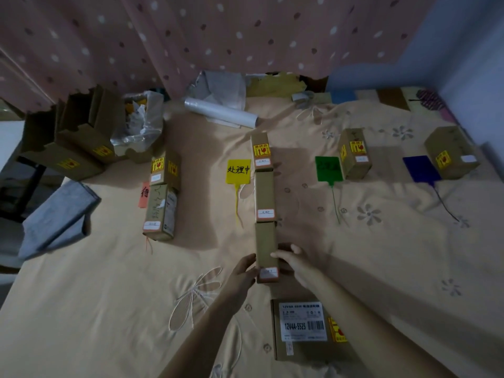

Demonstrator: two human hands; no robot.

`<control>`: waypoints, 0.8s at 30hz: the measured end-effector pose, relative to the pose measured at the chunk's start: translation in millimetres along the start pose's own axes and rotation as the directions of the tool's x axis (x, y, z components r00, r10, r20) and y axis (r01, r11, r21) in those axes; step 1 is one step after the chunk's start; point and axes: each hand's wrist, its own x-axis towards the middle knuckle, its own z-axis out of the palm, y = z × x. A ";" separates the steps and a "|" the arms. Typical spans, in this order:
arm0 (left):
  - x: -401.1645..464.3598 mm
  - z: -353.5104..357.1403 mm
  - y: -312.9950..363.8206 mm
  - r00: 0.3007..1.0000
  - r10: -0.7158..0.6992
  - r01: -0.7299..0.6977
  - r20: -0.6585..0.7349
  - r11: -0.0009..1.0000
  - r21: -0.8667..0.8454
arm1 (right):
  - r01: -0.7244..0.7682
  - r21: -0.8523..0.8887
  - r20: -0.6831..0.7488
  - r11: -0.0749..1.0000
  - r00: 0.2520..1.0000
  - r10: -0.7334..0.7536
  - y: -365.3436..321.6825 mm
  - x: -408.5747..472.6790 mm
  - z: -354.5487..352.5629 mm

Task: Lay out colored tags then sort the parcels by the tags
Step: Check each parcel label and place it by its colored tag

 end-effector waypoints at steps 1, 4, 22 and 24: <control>0.1 -0.8 0.5 1.000 -0.001 0.001 -0.008 1.000 0.006 | 0.004 0.004 -0.004 1.000 1.000 -0.004 0.2 -1.4 -0.3; -2.4 -1.8 4.5 1.000 0.002 -0.001 -0.019 0.999 0.032 | 0.004 0.029 -0.022 1.000 1.000 -0.004 -2.4 -8.8 -0.9; -87.8 -32.7 13.6 0.974 0.217 -0.212 -0.062 0.974 0.081 | 0.170 0.124 -0.111 0.978 0.981 -0.156 -5.7 -103.0 -8.8; -102.3 -31.8 3.1 0.976 0.211 -0.206 -0.052 0.975 0.078 | 0.185 0.112 -0.118 0.976 0.978 -0.172 9.4 -119.2 -9.1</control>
